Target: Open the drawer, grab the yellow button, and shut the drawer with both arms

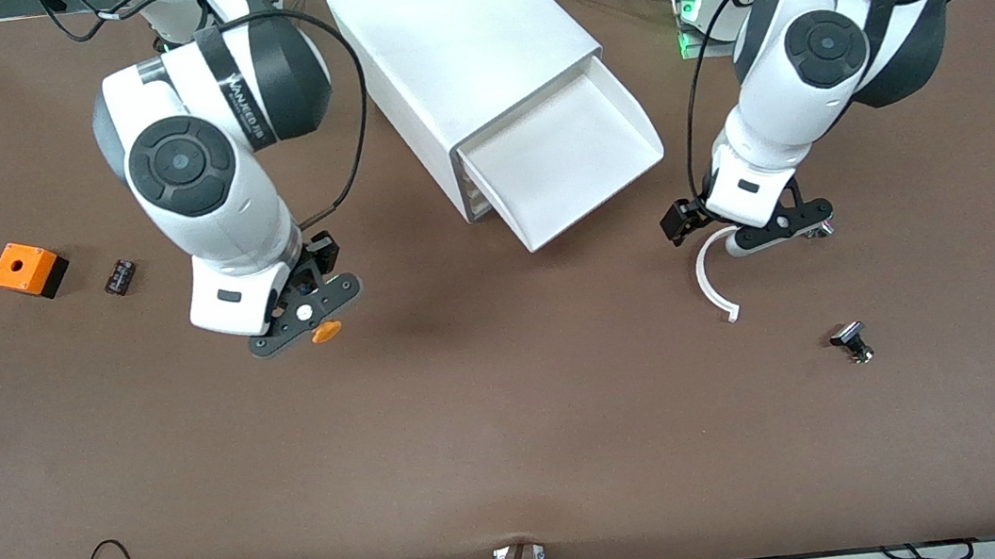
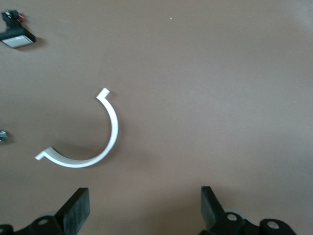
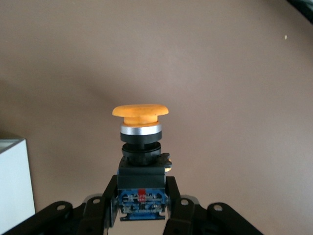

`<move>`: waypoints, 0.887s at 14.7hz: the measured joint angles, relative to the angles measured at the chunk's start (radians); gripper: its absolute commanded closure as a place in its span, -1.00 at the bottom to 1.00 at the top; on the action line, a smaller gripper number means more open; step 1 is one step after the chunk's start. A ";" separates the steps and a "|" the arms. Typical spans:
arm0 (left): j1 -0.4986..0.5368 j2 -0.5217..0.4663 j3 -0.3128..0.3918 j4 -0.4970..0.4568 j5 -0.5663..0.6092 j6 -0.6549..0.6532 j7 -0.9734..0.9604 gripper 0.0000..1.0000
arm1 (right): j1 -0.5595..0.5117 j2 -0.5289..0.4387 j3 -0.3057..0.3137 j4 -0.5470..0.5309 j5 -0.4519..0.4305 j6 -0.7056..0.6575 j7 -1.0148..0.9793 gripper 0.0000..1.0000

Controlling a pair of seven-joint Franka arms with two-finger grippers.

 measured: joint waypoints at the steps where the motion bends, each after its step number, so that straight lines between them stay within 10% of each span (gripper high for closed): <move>1: -0.013 0.009 -0.001 0.000 0.000 0.013 -0.025 -1.00 | -0.004 -0.008 -0.006 -0.021 0.000 -0.001 0.000 0.45; 7: -0.081 0.085 -0.009 -0.001 0.000 0.103 -0.179 -1.00 | -0.133 -0.090 -0.019 -0.227 0.000 0.017 -0.043 0.45; 13: -0.118 0.102 -0.029 -0.020 0.000 0.107 -0.242 -1.00 | -0.270 -0.250 -0.020 -0.699 0.000 0.393 -0.243 0.45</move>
